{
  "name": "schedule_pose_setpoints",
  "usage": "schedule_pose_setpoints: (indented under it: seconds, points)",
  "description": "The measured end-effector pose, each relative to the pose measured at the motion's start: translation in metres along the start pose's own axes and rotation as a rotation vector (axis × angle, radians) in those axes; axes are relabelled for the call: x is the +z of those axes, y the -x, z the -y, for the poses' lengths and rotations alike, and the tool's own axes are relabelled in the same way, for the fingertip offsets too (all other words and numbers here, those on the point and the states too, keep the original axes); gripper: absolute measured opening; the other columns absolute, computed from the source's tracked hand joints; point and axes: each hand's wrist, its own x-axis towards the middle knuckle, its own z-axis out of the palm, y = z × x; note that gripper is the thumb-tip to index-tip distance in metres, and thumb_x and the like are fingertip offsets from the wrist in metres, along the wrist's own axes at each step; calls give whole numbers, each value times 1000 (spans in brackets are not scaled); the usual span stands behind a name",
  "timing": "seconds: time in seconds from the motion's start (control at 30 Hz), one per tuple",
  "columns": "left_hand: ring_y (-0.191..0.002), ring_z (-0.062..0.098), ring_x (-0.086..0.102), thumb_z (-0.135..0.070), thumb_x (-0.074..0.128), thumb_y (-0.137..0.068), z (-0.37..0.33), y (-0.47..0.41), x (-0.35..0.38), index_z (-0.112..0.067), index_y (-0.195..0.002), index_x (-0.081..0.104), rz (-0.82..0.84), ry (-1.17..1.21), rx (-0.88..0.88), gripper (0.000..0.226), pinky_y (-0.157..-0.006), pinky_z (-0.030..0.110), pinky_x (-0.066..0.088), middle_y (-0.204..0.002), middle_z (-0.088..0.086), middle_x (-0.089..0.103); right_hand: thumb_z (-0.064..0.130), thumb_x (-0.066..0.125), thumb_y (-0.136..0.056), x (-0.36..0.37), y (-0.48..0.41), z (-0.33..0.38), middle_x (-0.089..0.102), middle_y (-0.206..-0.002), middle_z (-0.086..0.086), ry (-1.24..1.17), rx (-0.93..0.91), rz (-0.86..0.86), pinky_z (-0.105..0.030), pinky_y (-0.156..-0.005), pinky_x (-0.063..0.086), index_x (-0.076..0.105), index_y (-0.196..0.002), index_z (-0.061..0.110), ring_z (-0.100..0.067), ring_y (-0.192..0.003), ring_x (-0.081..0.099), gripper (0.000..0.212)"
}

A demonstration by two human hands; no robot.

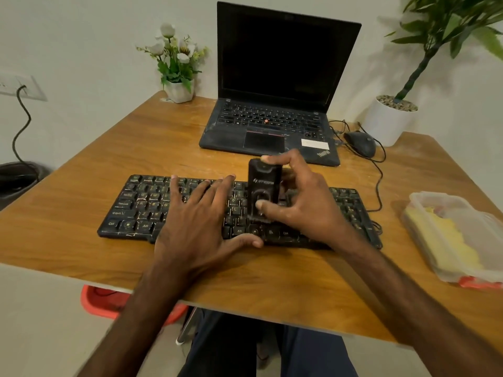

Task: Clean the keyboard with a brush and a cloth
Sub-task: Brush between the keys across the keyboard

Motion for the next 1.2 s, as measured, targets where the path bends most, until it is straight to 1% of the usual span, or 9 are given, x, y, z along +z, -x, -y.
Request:
schedule_pose_setpoints:
  seconds: [0.07,0.17,0.33,0.5,0.73,0.87,0.93,1.03,1.2]
  points:
    - [-141,29,45,-101,11,-71,-1,0,-1,-9,-158,24,3,0,-13,127,-116,72,9,-151,11,50,21,81,-77,-10,-18,-14,60,-117,5,74,18,-74,-12,-64,53,43,-129,24,1,-92,64,65]
    - [-142,28,43,-102,6,-69,-1,0,-2,-10,-159,18,11,1,-30,129,-117,71,9,-152,10,48,21,81,-78,-16,-27,-23,61,-115,5,67,32,-138,-13,-64,54,42,-129,24,5,-92,63,65]
    - [-140,29,46,-95,5,-78,2,1,1,-8,-158,20,-18,37,-24,120,-115,72,12,-149,13,52,20,81,-77,5,-4,-4,54,-113,22,21,-65,-10,-17,-67,56,43,-124,31,3,-95,63,61]
    - [-144,27,41,-95,-1,-75,3,0,-1,-11,-160,12,-15,41,-25,120,-118,70,6,-152,11,47,24,80,-79,-4,-28,-15,60,-119,1,155,-63,-98,-22,-69,58,42,-132,24,-6,-93,64,66]
    - [-143,27,42,-93,-1,-78,4,1,1,-10,-159,16,-32,73,-27,117,-117,71,5,-153,12,47,21,80,-79,2,-17,-7,59,-124,4,179,-191,73,-15,-75,54,45,-130,20,-7,-98,63,62]
    - [-144,27,40,-93,0,-78,4,1,1,-11,-160,14,-31,73,-22,116,-118,70,4,-153,11,47,20,79,-80,-6,-39,-18,58,-126,0,251,-149,-11,-19,-77,57,43,-133,20,-9,-100,62,64]
    - [-145,26,39,-94,-1,-78,4,1,0,-11,-160,13,-27,76,-28,117,-118,70,4,-153,11,46,21,79,-80,-9,-49,-27,58,-126,-3,224,-89,-66,-23,-79,58,43,-133,20,-13,-105,62,65]
    - [-147,24,36,-94,-4,-75,4,0,0,-13,-160,9,-16,85,-37,119,-118,68,2,-156,9,43,21,80,-78,-5,-44,-23,58,-124,2,137,-46,-101,-15,-73,54,43,-131,23,-3,-100,60,65]
    - [-146,24,38,-93,-1,-79,5,0,3,-10,-159,13,-28,92,-37,116,-118,70,4,-155,9,45,18,82,-77,12,-13,-8,58,-117,12,-12,-98,10,-21,-65,58,46,-129,22,-7,-95,65,63]
